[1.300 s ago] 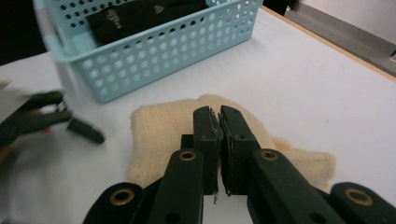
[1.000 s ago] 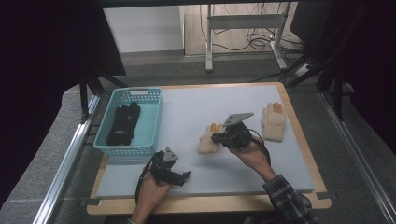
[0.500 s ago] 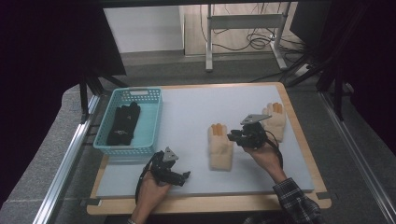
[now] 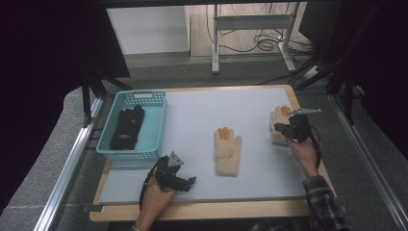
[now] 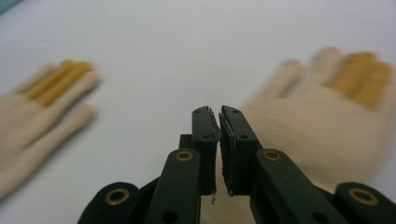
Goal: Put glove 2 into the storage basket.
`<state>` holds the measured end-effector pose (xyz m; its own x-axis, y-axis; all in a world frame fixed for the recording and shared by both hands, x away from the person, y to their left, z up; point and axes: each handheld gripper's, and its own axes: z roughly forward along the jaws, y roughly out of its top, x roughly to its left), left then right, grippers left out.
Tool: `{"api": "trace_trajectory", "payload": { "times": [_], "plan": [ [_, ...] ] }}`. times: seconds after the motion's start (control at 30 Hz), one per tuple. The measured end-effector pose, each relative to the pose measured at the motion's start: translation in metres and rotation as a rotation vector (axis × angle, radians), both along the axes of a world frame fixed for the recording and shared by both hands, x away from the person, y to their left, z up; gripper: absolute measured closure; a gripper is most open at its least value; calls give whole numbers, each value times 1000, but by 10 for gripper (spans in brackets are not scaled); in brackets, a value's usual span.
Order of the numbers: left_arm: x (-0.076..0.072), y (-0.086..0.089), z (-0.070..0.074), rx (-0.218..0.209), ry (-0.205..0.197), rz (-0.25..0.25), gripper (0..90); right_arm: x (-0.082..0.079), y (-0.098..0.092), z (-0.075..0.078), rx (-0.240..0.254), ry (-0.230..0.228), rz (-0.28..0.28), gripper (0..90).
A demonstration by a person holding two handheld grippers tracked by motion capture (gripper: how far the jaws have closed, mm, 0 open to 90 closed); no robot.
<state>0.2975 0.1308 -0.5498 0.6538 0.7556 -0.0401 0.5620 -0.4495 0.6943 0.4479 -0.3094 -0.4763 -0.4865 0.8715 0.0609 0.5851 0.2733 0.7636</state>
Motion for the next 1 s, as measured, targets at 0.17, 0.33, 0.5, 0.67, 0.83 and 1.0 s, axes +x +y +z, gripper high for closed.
{"api": "trace_trajectory", "payload": {
  "times": [0.17, 0.33, 0.5, 0.67, 0.83, 1.0],
  "plan": [
    [0, 0, 0, -1, 0, 0, 2, 11, -26, 1, -34, -15, -95, 809],
    [0, 0, 0, -1, 0, 0, 2, 17, -39, -3, -49, -18, -149, 737],
    [0, 0, 0, -1, 0, 0, 2, 20, -43, -16, -54, 9, -172, 636],
    [0, 0, 0, 0, 0, 0, 2, 22, -47, -27, -29, 47, -179, 612],
    [0, 0, 0, 0, 0, 0, 2, 22, -49, -39, -6, 76, -183, 687],
    [0, 0, 0, 0, 0, 0, 2, 22, -48, -39, 30, 99, -179, 862]
  ]
}}
